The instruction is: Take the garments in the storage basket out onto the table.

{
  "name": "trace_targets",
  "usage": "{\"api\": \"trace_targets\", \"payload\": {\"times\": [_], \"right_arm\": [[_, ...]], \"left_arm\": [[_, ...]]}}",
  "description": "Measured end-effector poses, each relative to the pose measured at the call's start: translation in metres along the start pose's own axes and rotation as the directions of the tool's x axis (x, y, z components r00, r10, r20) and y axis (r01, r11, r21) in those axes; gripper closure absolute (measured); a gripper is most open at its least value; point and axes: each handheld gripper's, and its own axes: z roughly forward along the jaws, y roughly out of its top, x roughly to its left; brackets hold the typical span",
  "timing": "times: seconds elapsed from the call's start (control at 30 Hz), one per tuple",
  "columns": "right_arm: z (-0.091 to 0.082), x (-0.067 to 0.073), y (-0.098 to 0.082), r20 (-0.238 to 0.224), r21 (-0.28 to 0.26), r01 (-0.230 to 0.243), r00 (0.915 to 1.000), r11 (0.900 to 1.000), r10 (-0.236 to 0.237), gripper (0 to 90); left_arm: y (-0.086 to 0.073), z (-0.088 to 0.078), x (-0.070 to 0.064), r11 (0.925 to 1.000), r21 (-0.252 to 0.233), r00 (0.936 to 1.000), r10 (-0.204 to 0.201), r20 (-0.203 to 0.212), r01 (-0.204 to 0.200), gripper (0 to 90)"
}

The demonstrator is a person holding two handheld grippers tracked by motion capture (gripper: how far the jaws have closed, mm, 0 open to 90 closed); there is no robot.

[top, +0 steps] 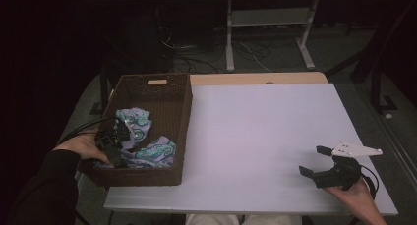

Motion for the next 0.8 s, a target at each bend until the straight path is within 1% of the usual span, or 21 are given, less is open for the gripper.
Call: {"api": "trace_targets", "payload": {"times": [0.03, 0.07, 0.1, 0.17, 0.23, 0.27, 0.3, 0.33, 0.37, 0.4, 0.43, 0.47, 0.53, 0.57, 0.67, 0.7, 0.73, 0.77, 0.8], "right_arm": [[0.0, 0.0, 0.0, 0.001, 0.001, 0.002, 1.0, 1.0, -0.002, 0.0], [0.0, 0.0, 0.0, 0.002, 0.003, 0.004, 1.0, 1.0, -0.004, 0.0], [0.0, 0.0, 0.0, 0.003, 0.004, 0.006, 1.0, 1.0, -0.006, 0.0], [0.0, 0.0, 0.0, 0.003, 0.003, 0.006, 1.0, 1.0, -0.006, 0.0], [0.0, 0.0, 0.0, 0.004, 0.003, 0.006, 1.0, 1.0, -0.006, 0.0], [0.0, 0.0, 0.0, 0.005, 0.003, 0.006, 1.0, 1.0, -0.006, 0.0], [0.0, 0.0, 0.0, 0.005, 0.003, 0.006, 1.0, 1.0, -0.006, 0.0], [0.0, 0.0, 0.0, 0.005, 0.005, 0.006, 1.0, 1.0, -0.006, 0.0], [0.0, 0.0, 0.0, 0.005, 0.005, 0.006, 1.0, 1.0, -0.006, 0.0], [0.0, 0.001, 0.0, 0.005, 0.006, 0.007, 1.0, 1.0, -0.007, 0.0], [0.0, 0.001, 0.0, 0.005, 0.006, 0.007, 1.0, 1.0, -0.007, 0.0], [0.0, 0.001, 0.0, 0.005, 0.006, 0.007, 1.0, 1.0, -0.007, 0.0], [0.0, 0.0, 0.0, 0.009, 0.007, 0.008, 0.9999, 1.0, -0.008, 0.0], [0.0, 0.0, 0.0, 0.01, 0.007, 0.009, 0.9999, 1.0, -0.009, 0.0], [0.0, 0.0, 0.0, 0.012, 0.012, 0.013, 0.9998, 1.0, -0.013, 0.0], [0.001, 0.001, 0.0, 0.013, 0.016, 0.015, 0.9998, 1.0, -0.015, 0.0], [0.001, 0.001, 0.0, 0.015, 0.017, 0.017, 0.9997, 1.0, -0.018, 0.0], [0.001, 0.001, 0.0, 0.015, 0.017, 0.017, 0.9997, 1.0, -0.018, 0.0], [0.001, 0.001, 0.0, 0.016, 0.017, 0.018, 0.9997, 1.0, -0.018, 0.0]], "left_arm": [[0.001, 0.002, 0.002, 0.9998, 0.016, 0.9995, -0.016, 0.027, 0.015, 8.4], [0.002, 0.003, 0.004, 0.9993, 0.026, 0.9989, -0.027, 0.039, 0.026, 10.0], [0.002, 0.004, 0.005, 0.999, 0.037, 0.9985, -0.029, 0.046, 0.027, 14.3], [0.004, 0.004, 0.006, 0.998, 0.052, 0.9971, -0.04, 0.065, 0.036, 15.3], [0.005, 0.006, 0.007, 0.9969, 0.072, 0.997, -0.038, 0.068, 0.033, 18.3], [0.005, 0.007, 0.008, 0.9956, 0.087, 0.9968, -0.04, 0.07, 0.034, 21.8], [0.006, 0.008, 0.008, 0.9948, 0.095, 0.9967, -0.043, 0.069, 0.037, 21.8], [0.006, 0.009, 0.009, 0.9935, 0.108, 0.9967, -0.042, 0.069, 0.035, 25.2], [0.006, 0.01, 0.01, 0.9924, 0.117, 0.9966, -0.046, 0.069, 0.038, 25.2], [0.008, 0.012, 0.009, 0.9888, 0.144, 0.9961, -0.05, 0.072, 0.039, 29.9], [0.008, 0.012, 0.009, 0.9888, 0.144, 0.9961, -0.05, 0.072, 0.039, 31.7], [0.009, 0.014, 0.009, 0.9868, 0.159, 0.9965, -0.042, 0.072, 0.03, 31.7], [0.011, 0.018, 0.008, 0.982, 0.187, 0.9969, -0.036, 0.069, 0.023, 34.9], [0.012, 0.02, 0.007, 0.9802, 0.197, 0.9966, -0.034, 0.075, 0.018, 37.6], [0.013, 0.026, 0.006, 0.9792, 0.203, 0.9963, -0.027, 0.081, 0.01, 48.1], [0.014, 0.028, 0.006, 0.9776, 0.21, 0.9962, -0.025, 0.083, 0.007, 52.9], [0.014, 0.03, 0.006, 0.9739, 0.227, 0.9973, -0.026, 0.068, 0.01, 62.3], [0.015, 0.03, 0.006, 0.9726, 0.232, 0.9977, -0.028, 0.062, 0.013, 62.3], [0.016, 0.03, 0.006, 0.9723, 0.233, 0.9982, -0.027, 0.053, 0.014, 66.1]]}}
